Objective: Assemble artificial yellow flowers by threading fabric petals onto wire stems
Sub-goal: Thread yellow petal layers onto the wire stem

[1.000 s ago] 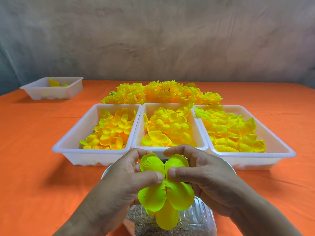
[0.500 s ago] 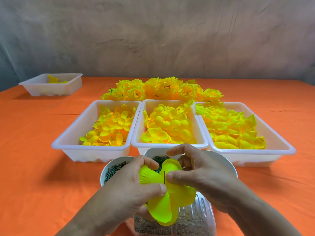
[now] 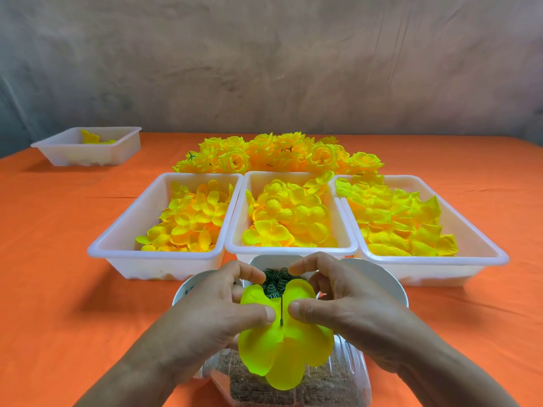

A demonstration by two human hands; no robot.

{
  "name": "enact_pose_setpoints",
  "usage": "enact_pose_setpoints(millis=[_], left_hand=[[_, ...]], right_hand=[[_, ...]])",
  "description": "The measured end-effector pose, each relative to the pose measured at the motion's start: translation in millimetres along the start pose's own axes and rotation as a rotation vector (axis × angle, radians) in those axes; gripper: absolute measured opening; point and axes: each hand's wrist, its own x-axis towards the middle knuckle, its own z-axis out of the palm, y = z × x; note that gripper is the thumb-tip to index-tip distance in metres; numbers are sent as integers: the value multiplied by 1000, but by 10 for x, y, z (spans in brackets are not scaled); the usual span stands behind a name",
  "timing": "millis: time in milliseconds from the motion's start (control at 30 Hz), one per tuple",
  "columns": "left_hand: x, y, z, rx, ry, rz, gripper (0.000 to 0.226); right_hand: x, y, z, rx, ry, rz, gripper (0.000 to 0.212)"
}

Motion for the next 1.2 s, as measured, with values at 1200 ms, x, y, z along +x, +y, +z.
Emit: enact_pose_setpoints(millis=[1200], left_hand=[[91,-238,-193,184,114,240,49]], right_hand=[[-1,116,-67,-273,79,-25,36]])
